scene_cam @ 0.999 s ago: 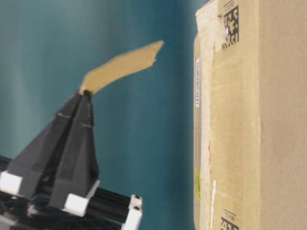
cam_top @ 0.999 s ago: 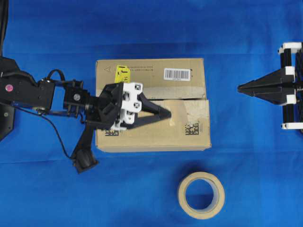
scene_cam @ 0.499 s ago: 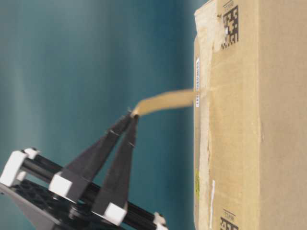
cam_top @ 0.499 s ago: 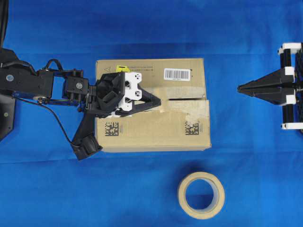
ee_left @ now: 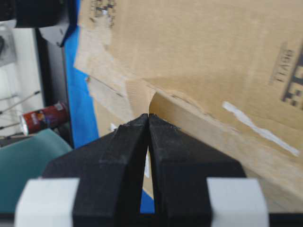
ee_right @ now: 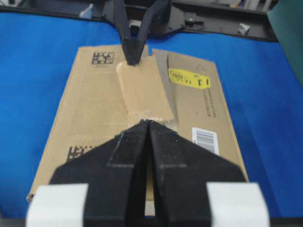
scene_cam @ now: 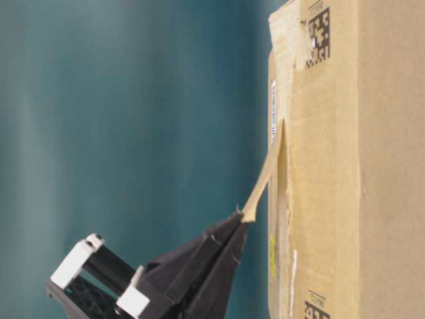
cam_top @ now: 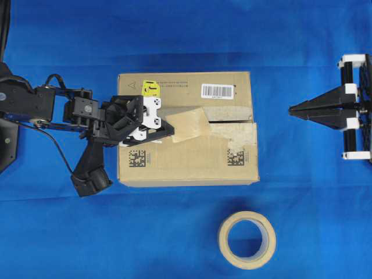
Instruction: Apply tape along the seams of the closed cardboard box to seal it securely.
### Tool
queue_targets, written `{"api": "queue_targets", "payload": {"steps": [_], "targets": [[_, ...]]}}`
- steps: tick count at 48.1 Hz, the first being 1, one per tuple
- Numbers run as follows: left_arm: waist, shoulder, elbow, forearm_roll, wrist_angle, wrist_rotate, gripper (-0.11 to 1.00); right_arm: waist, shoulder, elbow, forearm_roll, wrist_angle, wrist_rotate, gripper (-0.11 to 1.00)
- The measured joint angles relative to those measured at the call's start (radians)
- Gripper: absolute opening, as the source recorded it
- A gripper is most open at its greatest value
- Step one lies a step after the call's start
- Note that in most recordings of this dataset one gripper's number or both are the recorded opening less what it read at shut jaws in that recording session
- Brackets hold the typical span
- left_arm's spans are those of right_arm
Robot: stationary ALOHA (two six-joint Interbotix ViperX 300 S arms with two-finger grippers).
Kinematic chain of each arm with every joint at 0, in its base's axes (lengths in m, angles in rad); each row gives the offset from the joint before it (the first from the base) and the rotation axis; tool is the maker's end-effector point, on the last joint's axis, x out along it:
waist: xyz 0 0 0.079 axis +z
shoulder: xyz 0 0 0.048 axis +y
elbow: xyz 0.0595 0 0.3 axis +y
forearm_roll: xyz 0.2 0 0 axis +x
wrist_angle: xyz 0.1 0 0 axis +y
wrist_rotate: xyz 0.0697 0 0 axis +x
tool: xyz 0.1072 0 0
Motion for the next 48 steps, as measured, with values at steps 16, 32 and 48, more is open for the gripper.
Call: {"api": "queue_targets", "payload": {"steps": [16,32,48], "targets": [[0.017,0.000,0.006,0.000,0.041,0.011,0.00,0.000,0.034,0.000,-0.002,-0.025,0.000,0.00],[0.028,0.025,0.006,0.000,0.044,0.072,0.00,0.000,0.071,-0.002,-0.002,-0.061,0.000,0.00],[0.035,0.032,0.006,0.000,0.044,0.075,0.00,-0.002,0.186,-0.046,0.003,-0.160,0.012,0.00]]}}
